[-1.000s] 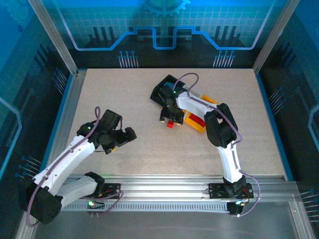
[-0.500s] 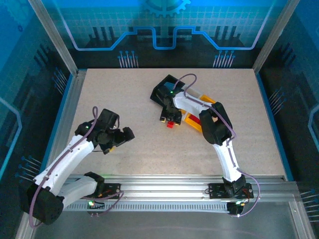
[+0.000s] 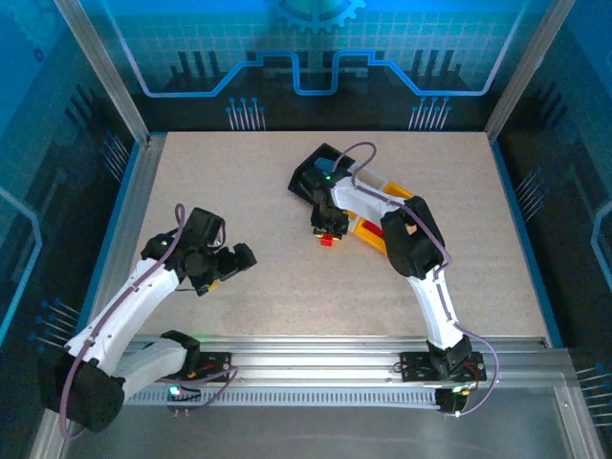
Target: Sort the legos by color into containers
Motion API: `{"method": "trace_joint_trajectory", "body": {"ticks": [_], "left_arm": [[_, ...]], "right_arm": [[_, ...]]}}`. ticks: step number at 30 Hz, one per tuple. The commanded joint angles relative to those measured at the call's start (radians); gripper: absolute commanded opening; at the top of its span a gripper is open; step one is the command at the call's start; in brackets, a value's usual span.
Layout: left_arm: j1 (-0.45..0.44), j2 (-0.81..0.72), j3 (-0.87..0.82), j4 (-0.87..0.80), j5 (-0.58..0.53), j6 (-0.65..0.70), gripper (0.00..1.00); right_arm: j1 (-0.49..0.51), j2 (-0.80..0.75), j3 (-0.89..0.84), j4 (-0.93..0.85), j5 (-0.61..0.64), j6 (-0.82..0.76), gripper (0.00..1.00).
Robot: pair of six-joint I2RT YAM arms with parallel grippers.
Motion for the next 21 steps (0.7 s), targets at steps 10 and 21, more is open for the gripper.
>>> {"method": "trace_joint_trajectory", "body": {"ticks": [10, 21], "left_arm": [[0.013, 0.009, -0.053, 0.091, 0.07, -0.072, 0.99], [0.012, -0.036, -0.133, 0.175, 0.1, -0.203, 0.99]], "right_arm": [[0.034, -0.183, -0.009, -0.036, 0.015, -0.089, 0.31], [-0.172, -0.392, -0.081, -0.023, 0.068, -0.191, 0.32]]}}
